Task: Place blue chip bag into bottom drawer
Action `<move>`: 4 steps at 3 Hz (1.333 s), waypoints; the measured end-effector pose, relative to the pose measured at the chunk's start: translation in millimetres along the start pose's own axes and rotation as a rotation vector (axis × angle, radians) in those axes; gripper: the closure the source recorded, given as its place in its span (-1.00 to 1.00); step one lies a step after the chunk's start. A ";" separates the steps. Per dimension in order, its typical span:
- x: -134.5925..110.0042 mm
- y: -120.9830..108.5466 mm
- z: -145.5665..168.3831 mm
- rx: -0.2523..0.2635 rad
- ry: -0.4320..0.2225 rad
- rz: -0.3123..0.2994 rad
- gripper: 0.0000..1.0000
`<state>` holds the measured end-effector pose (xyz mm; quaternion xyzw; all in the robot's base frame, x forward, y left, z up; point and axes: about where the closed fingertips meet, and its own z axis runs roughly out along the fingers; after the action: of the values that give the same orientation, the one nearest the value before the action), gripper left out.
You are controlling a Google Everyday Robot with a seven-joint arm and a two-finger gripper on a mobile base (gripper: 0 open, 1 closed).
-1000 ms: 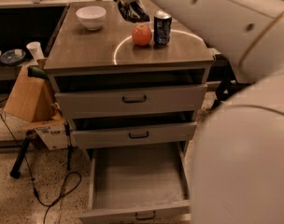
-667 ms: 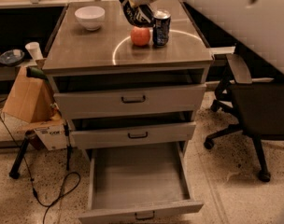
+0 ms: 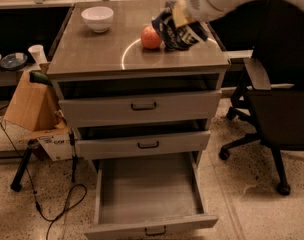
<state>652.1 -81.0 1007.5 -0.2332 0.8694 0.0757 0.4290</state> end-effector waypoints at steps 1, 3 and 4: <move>67.8 -14.5 -16.1 -0.122 0.135 0.029 1.00; 196.5 64.7 29.9 -0.605 0.334 0.173 1.00; 244.9 122.4 64.1 -0.749 0.414 0.252 1.00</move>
Offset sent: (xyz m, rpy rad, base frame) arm -0.1375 -0.0120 -0.1741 0.3751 0.6583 0.4333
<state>512.0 -35.5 768.0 -0.2752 0.8711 0.3888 0.1195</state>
